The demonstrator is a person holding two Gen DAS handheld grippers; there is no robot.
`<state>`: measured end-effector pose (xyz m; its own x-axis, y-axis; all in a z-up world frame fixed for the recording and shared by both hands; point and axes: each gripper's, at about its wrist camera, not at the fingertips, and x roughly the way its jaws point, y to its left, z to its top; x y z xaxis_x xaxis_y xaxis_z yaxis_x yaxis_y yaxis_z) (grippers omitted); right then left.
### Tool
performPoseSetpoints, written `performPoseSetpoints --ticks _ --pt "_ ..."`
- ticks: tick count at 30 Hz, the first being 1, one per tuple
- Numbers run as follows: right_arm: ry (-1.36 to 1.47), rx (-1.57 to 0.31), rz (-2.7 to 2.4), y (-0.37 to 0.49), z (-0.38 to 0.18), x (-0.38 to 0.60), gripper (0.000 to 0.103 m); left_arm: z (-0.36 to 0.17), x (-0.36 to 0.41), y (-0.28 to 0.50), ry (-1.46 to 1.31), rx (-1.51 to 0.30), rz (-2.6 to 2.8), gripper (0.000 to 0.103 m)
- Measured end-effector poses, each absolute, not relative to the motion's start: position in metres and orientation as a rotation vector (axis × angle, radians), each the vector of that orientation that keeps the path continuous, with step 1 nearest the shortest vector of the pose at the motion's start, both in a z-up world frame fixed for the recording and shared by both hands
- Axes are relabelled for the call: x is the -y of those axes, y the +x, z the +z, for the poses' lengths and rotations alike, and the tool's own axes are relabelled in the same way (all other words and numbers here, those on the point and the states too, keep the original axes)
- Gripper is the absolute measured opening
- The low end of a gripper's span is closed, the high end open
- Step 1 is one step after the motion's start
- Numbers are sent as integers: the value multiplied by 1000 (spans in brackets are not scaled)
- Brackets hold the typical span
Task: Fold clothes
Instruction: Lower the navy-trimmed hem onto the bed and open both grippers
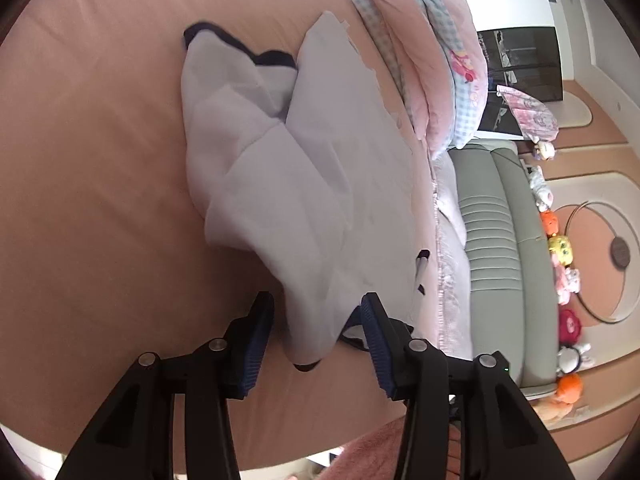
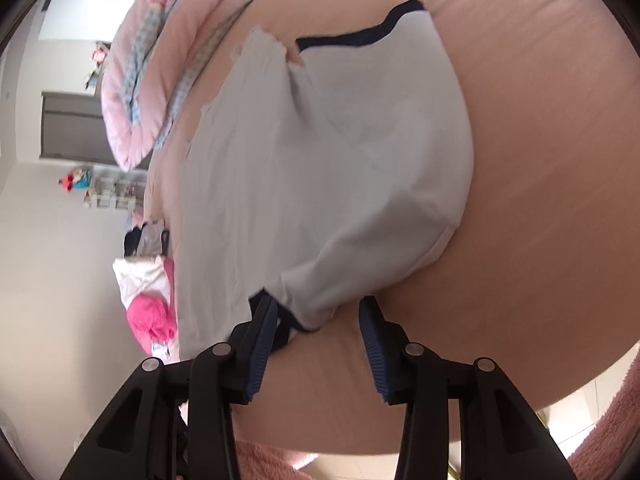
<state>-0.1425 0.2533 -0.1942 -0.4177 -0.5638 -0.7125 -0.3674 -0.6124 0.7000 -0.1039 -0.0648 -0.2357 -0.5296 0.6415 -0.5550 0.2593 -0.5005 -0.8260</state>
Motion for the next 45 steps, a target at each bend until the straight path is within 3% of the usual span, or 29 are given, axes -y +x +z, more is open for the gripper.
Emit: performPoseSetpoints --ticks 2,5,8,9,10,12,14,15,17,19,25,26,28,30,32,33,36,38,39,40,41,42,43,45 --pt "1603 1357 -2151 -147 -197 -252 42 -236 56 -105 -1391 1334 2158 41" --pt "1697 1233 -2130 -165 -209 -233 42 -231 48 -104 -1416 1189 2245 39" --pt "1690 1080 -2239 -174 -202 -218 42 -229 42 -106 -1414 1159 2246 39" --pt "1700 1022 -2268 -176 -200 -214 38 -229 42 -106 -1413 1159 2243 39" --pt "1710 964 -2294 -179 -197 -210 27 -230 45 -104 -1407 1163 2237 39" --pt "1742 866 -2304 -177 -193 -208 17 -231 50 -99 -1397 1178 2222 39" --pt "1771 925 -2214 -168 -199 -219 12 -232 56 -90 -1401 1159 2228 26" --pt "1787 1008 -2156 -162 -203 -226 12 -231 57 -87 -1414 1138 2241 10" --pt "1810 1163 -2037 -149 -209 -240 11 -227 55 -85 -1463 1097 2288 9" --pt "1808 1192 -1991 -140 -208 -247 11 -221 54 -82 -1449 1135 2255 8" --pt "1833 789 -2185 -129 -187 -237 11 -205 49 -73 -1524 981 2287 7" --pt "1827 796 -2171 -128 -191 -238 11 -213 50 -72 -1575 975 2278 7" --pt "1776 948 -2125 -125 -197 -247 12 -231 60 -65 -1592 1134 2196 8" --pt "1702 1116 -2087 -121 -201 -259 15 -240 74 -57 -1541 1294 2132 16" --pt "1649 1202 -2117 -121 -203 -268 40 -232 83 -56 -1469 1311 2179 40" --pt "1629 1231 -2110 -122 -205 -270 49 -227 86 -55 -1435 1314 2207 58" --pt "1602 1287 -2082 -131 -215 -269 50 -212 89 -64 -1370 1238 2363 62" --pt "1575 1289 -2114 -137 -218 -266 50 -213 82 -77 -1410 1124 2402 54" --pt "1558 1277 -2139 -139 -219 -263 50 -219 78 -84 -1483 1090 2372 16" --pt "1566 1217 -2175 -139 -216 -259 47 -224 75 -89 -1547 1062 2345 2" --pt "1576 1113 -2226 -139 -211 -253 38 -225 72 -89 -1568 1063 2347 2" --pt "1582 1024 -2254 -143 -205 -248 14 -221 70 -86 -1548 1054 2369 2" --pt "1586 937 -2279 -147 -199 -243 8 -212 69 -82 -1518 1031 2400 2" --pt "1560 922 -2295 -143 -188 -242 6 -195 71 -71 -1467 996 2445 2"
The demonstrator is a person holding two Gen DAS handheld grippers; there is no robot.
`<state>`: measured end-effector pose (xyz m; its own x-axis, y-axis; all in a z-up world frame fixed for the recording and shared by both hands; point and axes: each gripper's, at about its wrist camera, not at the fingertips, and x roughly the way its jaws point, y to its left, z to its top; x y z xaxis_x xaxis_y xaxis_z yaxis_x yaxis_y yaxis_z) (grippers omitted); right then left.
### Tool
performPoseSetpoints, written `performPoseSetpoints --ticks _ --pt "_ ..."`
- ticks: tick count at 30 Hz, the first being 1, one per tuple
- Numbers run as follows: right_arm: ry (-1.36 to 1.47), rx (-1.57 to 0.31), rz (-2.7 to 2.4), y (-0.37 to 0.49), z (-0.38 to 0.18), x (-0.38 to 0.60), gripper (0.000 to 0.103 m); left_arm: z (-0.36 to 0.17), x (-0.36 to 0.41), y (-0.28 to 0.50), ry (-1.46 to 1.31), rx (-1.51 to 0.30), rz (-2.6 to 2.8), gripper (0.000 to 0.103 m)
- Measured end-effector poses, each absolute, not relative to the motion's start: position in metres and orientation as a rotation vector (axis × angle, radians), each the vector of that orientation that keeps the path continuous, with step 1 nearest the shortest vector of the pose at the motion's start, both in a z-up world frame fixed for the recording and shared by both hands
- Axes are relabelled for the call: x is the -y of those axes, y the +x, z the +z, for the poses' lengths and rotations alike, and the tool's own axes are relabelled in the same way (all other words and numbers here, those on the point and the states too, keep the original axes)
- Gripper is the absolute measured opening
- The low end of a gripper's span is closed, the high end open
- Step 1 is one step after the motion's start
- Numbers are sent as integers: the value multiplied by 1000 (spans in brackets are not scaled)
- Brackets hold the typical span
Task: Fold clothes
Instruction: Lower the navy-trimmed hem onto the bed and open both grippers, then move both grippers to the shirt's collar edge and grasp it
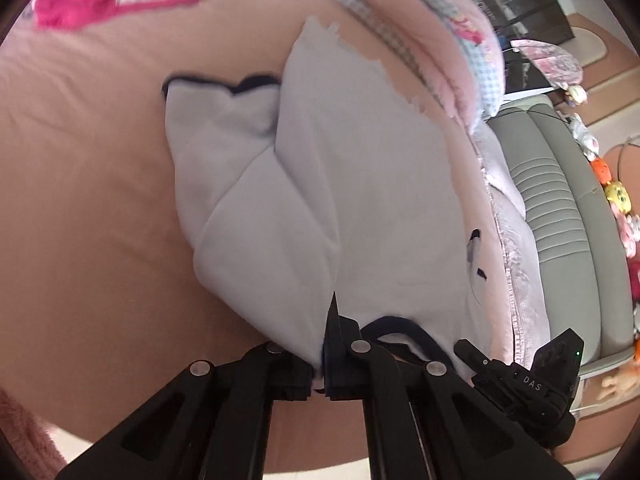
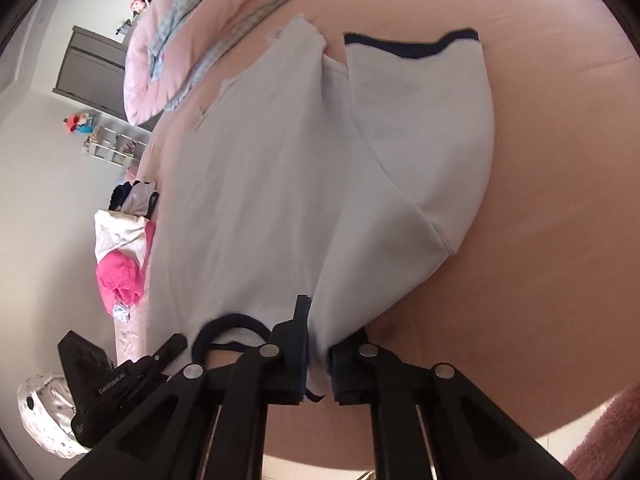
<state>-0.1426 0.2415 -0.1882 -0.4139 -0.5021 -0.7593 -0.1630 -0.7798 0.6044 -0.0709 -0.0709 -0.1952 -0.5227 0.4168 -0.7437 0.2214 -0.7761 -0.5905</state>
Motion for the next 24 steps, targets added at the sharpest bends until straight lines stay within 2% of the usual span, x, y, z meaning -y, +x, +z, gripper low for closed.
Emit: performPoseSetpoints --ticks 3,6,9,13,14,15,16,17,19,20,24 --pt "1505 860 -2358 -128 -167 -247 5 -180 80 -58 -1447 1004 2427 2" --pt "1491 876 -2342 -117 -156 -252 5 -172 70 -49 -1461 983 2390 2" --pt "1487 843 -2345 -102 -152 -255 5 -179 65 -48 -1545 927 2367 2" --pt "1700 635 -2322 -99 -190 -241 5 -214 62 -56 -1751 912 2314 6" --pt "1767 569 -2308 -100 -203 -237 1 -216 66 -52 -1725 954 2310 6" --pt "1750 565 -2317 -98 -198 -238 2 -212 69 -50 -1724 964 2299 7" --pt "1733 561 -2324 -95 -192 -239 8 -208 71 -47 -1749 934 2292 10" --pt "1740 517 -2324 -93 -185 -240 10 -202 73 -43 -1770 898 2293 13" --pt "1727 467 -2346 -89 -171 -247 15 -184 75 -33 -1788 763 2382 31" --pt "1710 459 -2368 -87 -163 -253 15 -175 75 -29 -1790 697 2422 35" --pt "1633 455 -2455 -87 -137 -283 16 -133 54 -24 -1590 497 2481 37"
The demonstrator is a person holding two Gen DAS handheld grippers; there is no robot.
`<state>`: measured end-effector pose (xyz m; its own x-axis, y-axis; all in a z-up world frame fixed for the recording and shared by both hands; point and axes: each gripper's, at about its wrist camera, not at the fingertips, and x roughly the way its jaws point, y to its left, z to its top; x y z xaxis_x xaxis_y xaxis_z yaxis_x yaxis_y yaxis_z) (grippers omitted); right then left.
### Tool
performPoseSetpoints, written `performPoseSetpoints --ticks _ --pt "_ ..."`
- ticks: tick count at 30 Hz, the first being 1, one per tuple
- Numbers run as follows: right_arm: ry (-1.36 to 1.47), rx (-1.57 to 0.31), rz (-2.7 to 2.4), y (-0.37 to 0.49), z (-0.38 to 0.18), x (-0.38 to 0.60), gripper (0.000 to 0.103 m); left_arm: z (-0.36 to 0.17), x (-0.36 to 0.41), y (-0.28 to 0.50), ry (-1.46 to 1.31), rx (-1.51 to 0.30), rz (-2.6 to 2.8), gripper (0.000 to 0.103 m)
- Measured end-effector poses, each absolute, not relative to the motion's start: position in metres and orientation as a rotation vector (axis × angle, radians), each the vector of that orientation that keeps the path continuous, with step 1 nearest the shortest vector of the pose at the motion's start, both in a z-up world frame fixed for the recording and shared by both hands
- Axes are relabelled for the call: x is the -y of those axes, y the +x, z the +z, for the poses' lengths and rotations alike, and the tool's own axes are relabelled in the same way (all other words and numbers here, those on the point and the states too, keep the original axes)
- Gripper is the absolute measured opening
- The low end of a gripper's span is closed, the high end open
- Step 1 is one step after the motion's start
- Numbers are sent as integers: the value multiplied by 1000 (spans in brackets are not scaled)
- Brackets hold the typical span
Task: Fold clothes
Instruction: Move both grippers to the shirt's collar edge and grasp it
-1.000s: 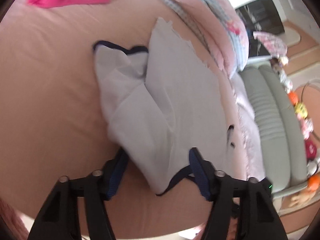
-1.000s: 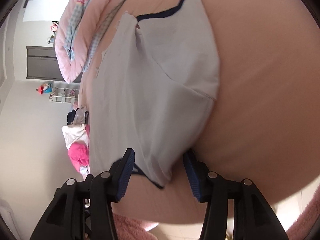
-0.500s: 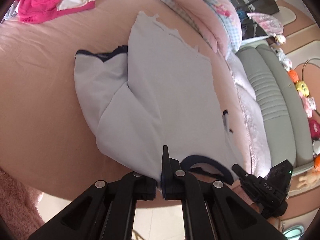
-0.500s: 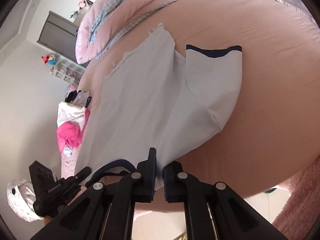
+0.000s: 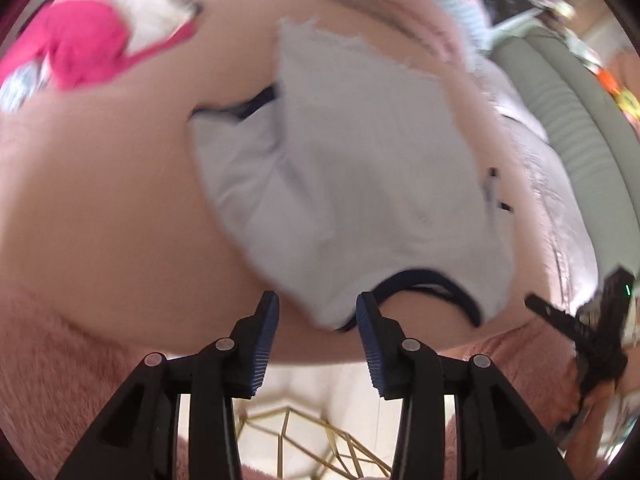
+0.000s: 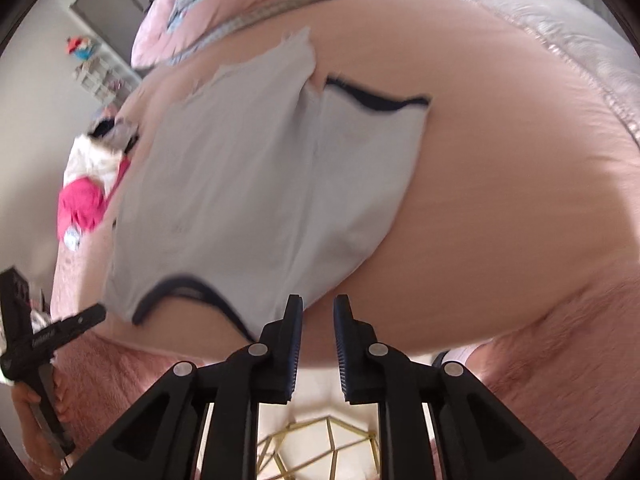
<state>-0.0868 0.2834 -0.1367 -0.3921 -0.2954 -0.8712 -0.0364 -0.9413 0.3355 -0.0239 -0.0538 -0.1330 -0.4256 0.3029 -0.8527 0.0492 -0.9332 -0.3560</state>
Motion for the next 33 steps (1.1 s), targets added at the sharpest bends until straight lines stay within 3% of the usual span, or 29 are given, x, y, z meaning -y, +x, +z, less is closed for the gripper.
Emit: performPoseSetpoints --ticks 4,11,13,14,18,22,24,30,33 --pt "1574 424 -2577 -126 -127 -313 22 -113 -20 -67 -1383 292 2421 37" --pt "1535 320 -2548 -202 -155 -318 24 -145 -118 -132 -1416 196 2258 36" --pt "1553 192 -2505 -211 -168 -303 24 -153 -138 -143 -1441 168 2237 36" --pt "1577 124 -2504 -213 -177 -300 24 -158 -145 -147 -1452 151 2229 36" --pt "1638 144 -2561 -214 -186 -323 18 -172 -151 -156 -1470 155 2255 36" --pt "1706 -63 -2719 -194 -184 -358 19 -180 -149 -155 -1439 200 2271 36" --pt "1666 107 -2735 -185 -175 -375 22 -171 -148 -153 -1432 189 2256 37" --pt "1464 195 -2615 -207 -133 -351 23 -130 -81 -183 -1393 275 2364 37" --pt "1433 281 -2483 -246 -116 -326 32 -128 -30 -207 -1472 244 2471 37"
